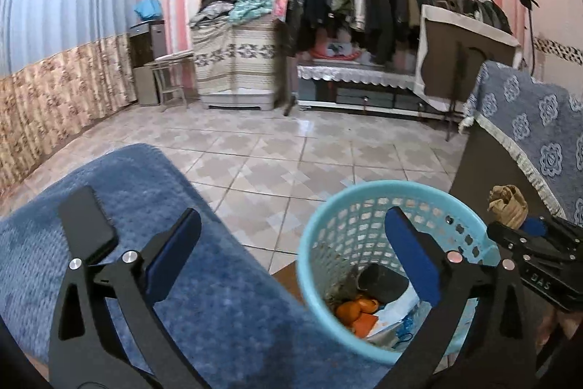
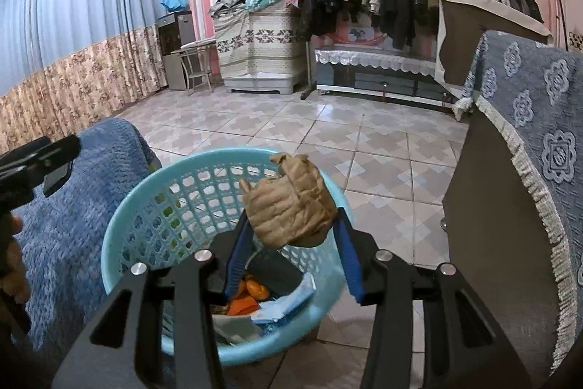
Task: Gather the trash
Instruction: 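Open the left tool to drop the peel while the right tool drops the packet into the basket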
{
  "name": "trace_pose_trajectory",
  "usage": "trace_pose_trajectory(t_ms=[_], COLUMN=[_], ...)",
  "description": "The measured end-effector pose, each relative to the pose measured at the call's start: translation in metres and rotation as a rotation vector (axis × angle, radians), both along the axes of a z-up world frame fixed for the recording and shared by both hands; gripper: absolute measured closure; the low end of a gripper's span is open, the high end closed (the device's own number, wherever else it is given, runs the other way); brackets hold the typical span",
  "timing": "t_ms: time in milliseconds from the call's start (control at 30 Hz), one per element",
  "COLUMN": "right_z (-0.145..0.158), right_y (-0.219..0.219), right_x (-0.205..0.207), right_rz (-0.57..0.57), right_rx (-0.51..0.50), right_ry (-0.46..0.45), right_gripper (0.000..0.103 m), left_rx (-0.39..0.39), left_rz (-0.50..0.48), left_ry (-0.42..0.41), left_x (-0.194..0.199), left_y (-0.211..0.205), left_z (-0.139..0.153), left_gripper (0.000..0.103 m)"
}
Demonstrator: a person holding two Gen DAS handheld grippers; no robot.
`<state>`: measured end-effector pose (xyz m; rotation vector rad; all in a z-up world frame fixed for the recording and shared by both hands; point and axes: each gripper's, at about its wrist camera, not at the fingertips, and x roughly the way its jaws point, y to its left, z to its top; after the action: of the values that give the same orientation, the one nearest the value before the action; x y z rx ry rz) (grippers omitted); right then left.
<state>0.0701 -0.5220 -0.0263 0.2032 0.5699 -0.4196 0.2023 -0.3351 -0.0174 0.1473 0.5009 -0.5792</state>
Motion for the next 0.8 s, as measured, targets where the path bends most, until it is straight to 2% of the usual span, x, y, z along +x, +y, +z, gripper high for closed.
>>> trace_pose_trajectory(t_ms=[133, 367, 633, 800], right_z=[0.0, -0.009, -0.005, 0.005], right_y=[0.008, 0.021, 0.026, 0.032], right_x=[0.02, 0.048, 0.056, 0.045], right_rz=[0.026, 0.059, 0.062, 0.052], right_rx=[-0.005, 0.002, 0.0, 0.011], right_ry=[0.005, 0.045, 0.053, 0.029], right_gripper=[0.058, 0.055, 0.017, 0.01], left_rx=[-0.016, -0.033, -0.045, -0.057], left_rz=[0.035, 0.119, 0.173, 0.194], left_ry=[0.024, 0.007, -0.003, -0.017], left_x=[0.006, 0.012, 0.011, -0.002], left_y=[0.02, 0.056, 0.092, 0.109], left_z=[0.004, 0.011, 0.018, 0.027], left_gripper=[0.005, 0.005, 0.005, 0.005])
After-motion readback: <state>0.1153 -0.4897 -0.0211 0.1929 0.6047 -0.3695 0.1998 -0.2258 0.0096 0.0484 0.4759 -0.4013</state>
